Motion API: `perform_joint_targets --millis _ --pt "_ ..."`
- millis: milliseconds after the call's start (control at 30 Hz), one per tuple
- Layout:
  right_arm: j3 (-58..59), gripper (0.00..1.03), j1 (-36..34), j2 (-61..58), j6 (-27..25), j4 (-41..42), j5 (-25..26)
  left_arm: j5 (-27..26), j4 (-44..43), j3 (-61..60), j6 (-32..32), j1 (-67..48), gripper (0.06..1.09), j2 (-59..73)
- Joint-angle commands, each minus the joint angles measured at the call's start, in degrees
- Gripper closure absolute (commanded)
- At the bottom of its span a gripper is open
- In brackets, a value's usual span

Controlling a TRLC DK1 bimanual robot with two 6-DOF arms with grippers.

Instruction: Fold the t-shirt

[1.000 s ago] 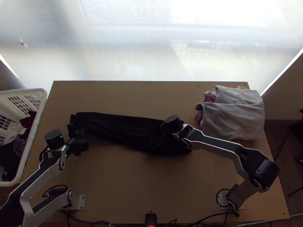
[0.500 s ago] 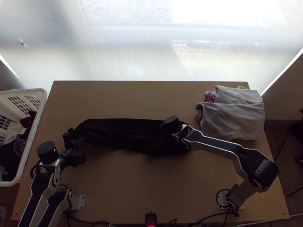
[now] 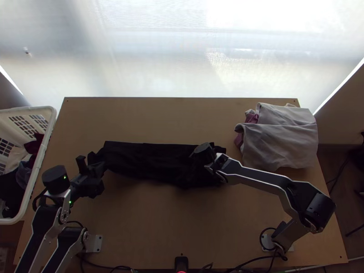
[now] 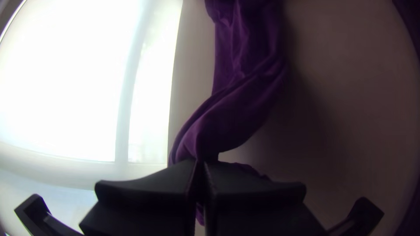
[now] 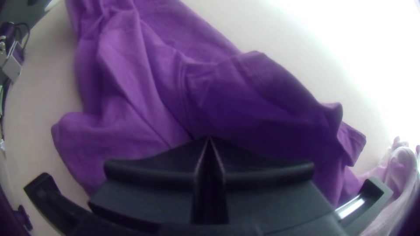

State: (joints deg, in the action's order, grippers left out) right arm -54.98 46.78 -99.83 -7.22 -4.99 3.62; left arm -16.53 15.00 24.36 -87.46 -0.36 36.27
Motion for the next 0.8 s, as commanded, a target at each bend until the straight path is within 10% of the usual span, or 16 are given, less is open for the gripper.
perform_joint_targets --millis 0,767 --pt "-0.04 1.0 0.5 -0.1 0.19 -0.02 -0.1 4.05 0.82 9.21 6.25 -11.86 1.05 9.08" --pt "7.26 1.0 -5.48 22.49 -0.16 -5.38 -0.01 8.89 -9.64 21.26 -2.45 -35.15 1.05 31.93"
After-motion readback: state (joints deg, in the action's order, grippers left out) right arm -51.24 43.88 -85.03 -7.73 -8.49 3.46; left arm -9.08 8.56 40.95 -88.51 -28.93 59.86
